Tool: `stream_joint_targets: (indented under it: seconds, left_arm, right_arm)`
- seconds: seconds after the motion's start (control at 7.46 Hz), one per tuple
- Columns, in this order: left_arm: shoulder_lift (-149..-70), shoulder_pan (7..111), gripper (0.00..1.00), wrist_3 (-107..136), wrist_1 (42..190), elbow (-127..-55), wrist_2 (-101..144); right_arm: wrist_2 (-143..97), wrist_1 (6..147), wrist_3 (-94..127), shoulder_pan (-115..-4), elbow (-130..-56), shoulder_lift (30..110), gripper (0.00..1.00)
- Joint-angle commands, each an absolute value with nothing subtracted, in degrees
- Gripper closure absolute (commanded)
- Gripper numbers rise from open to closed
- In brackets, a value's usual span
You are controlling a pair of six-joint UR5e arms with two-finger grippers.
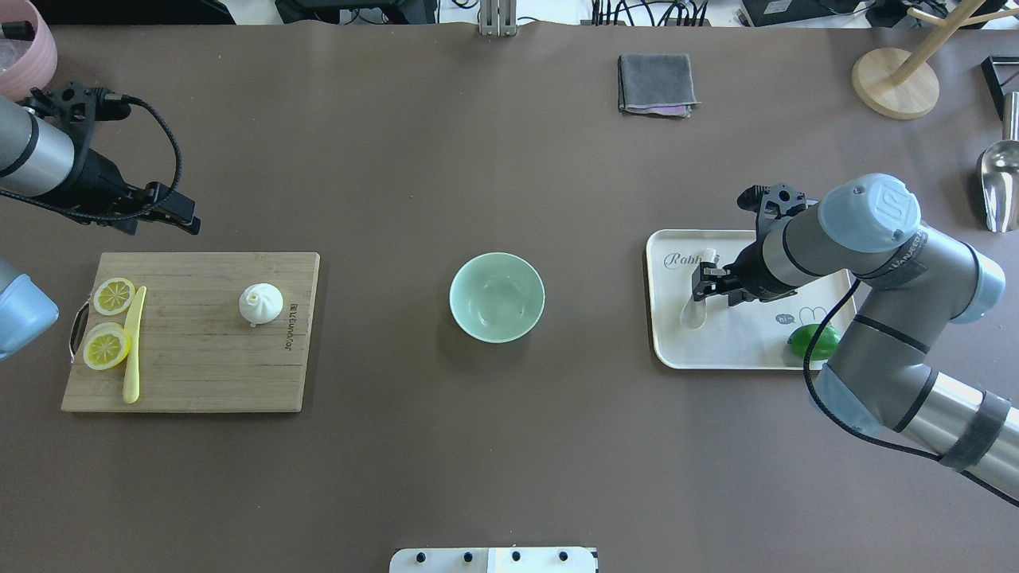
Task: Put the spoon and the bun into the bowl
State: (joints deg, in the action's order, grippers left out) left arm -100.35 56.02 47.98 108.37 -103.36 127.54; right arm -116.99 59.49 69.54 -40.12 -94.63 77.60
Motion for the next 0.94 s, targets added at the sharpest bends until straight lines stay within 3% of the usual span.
stream_joint_targets:
  seconds: [0.0,0.27,0.8]
  left_arm:
    - [-100.28,55.99,0.02,47.99,108.37,-103.36,127.44]
    - [-100.2,55.99,0.02,47.99,108.46,-103.36,127.44]
    - [-99.85,55.99,0.02,47.99,108.54,-103.62,127.53]
  right_arm:
    - [-116.81,59.5,70.75,-39.55,-94.57,77.17,0.52]
    - [-116.98,59.5,70.75,-39.64,-94.83,77.26,1.0]
    - [-117.16,59.94,70.93,-41.04,-98.95,76.73,1.0]
